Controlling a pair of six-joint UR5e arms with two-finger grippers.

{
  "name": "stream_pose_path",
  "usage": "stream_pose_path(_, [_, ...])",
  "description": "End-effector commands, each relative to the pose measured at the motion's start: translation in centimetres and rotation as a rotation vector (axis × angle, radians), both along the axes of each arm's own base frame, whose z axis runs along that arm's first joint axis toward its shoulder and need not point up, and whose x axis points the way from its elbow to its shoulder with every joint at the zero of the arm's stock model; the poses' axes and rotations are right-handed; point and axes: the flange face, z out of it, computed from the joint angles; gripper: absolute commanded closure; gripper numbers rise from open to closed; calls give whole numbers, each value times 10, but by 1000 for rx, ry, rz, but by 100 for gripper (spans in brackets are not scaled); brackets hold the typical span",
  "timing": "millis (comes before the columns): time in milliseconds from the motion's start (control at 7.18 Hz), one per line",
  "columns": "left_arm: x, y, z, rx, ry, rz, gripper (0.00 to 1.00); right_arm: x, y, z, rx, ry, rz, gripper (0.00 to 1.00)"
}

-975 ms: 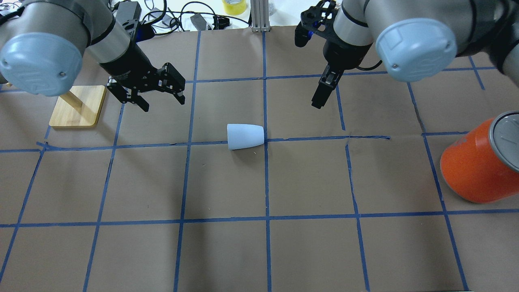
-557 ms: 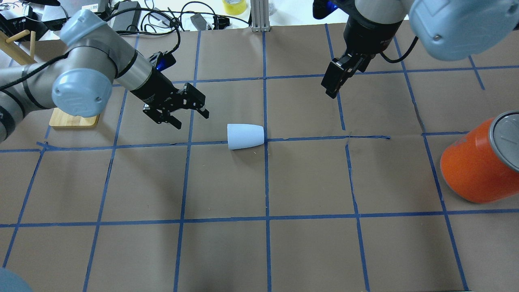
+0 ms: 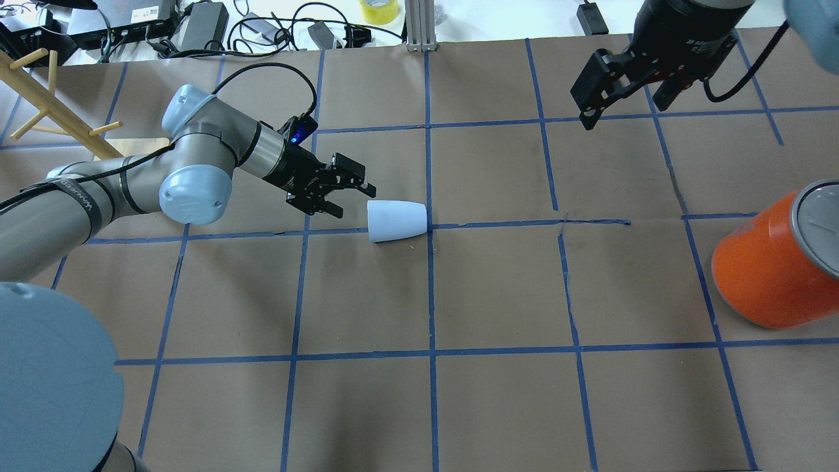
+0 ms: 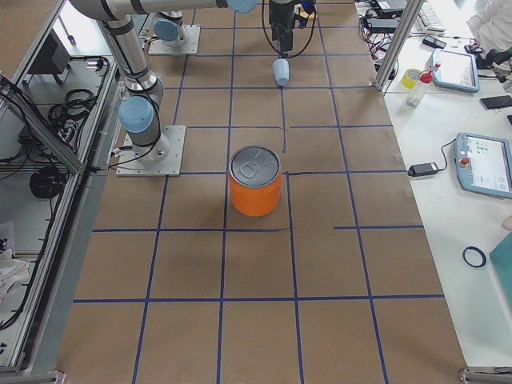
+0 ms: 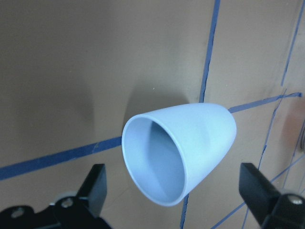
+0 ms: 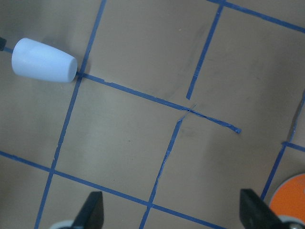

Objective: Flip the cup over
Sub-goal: 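Close the left gripper on the cup's closed end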

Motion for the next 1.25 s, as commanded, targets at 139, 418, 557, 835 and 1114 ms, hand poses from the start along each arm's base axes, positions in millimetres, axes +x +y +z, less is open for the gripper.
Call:
stream_pose_path(139, [-20, 0, -8, 15, 105, 19, 39, -6, 6, 4, 10, 6, -140, 0])
stream_pose_path(418, [-21, 4, -17, 34, 100, 16, 91, -10, 5, 5, -3, 36, -148, 0])
stream_pose_path(557, [-24, 6, -18, 41, 92, 14, 100, -10, 5, 4, -4, 36, -147, 0])
stream_pose_path(835, [-23, 1, 3, 23, 79, 76, 100, -11, 4, 5, -8, 40, -140, 0])
stream_pose_path(1114, [-15, -35, 77, -87, -38, 209, 100, -11, 4, 5, -9, 42, -137, 0])
